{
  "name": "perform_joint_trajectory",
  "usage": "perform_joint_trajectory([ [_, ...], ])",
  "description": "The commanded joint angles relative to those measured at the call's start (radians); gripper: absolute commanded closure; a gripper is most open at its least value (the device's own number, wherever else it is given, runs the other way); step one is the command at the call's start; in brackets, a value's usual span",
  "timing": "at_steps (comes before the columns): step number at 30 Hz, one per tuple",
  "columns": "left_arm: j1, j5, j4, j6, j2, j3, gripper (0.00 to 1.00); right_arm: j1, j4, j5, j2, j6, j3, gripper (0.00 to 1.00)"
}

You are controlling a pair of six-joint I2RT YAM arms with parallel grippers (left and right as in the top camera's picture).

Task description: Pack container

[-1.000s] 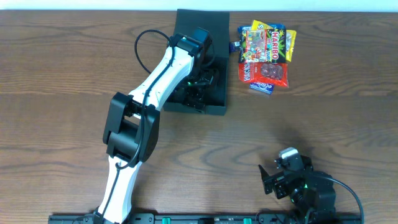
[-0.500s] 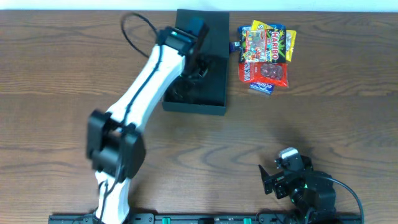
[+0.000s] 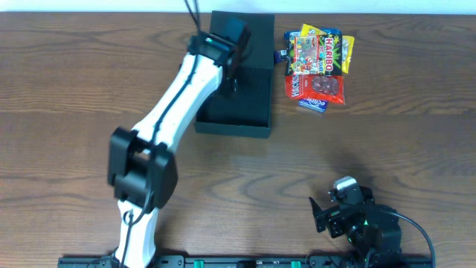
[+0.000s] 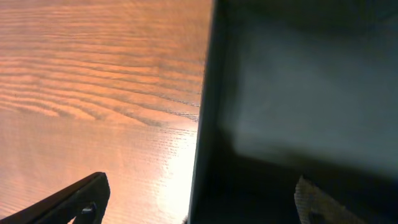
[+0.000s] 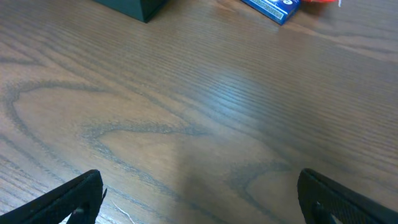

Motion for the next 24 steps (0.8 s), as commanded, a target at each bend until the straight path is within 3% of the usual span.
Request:
perform_joint_trajectory([
  [1, 0.019, -0.037, 0.000, 0.103, 0.058, 0.001, 0.00, -0.007, -0.001, -0.001, -0.005, -0.014, -0.007, 0.01],
  [2, 0.025, -0.034, 0.001, 0.103, 0.069, 0.001, 0.00, -0.007, -0.001, -0.001, -0.005, -0.014, -0.007, 0.01],
  [5, 0.050, -0.015, -0.001, 0.086, 0.104, 0.001, 0.16, -0.007, -0.001, -0.001, -0.005, -0.013, -0.007, 0.01],
  [10, 0.104, 0.132, -0.021, 0.061, 0.117, 0.001, 0.64, -0.007, -0.001, -0.001, -0.005, -0.014, -0.007, 0.01],
  [18, 0.178, 0.220, -0.027, 0.061, 0.117, 0.001, 0.72, -0.007, -0.001, -0.001, -0.005, -0.014, -0.007, 0.01],
  [20, 0.189, 0.225, -0.031, 0.061, 0.117, 0.001, 0.83, -0.007, -0.001, -0.001, -0.005, -0.013, -0.007, 0.01],
  [24, 0.204, 0.249, -0.046, 0.061, 0.117, 0.001, 0.94, -0.007, -0.001, -0.001, -0.005, -0.014, -0.007, 0.01],
])
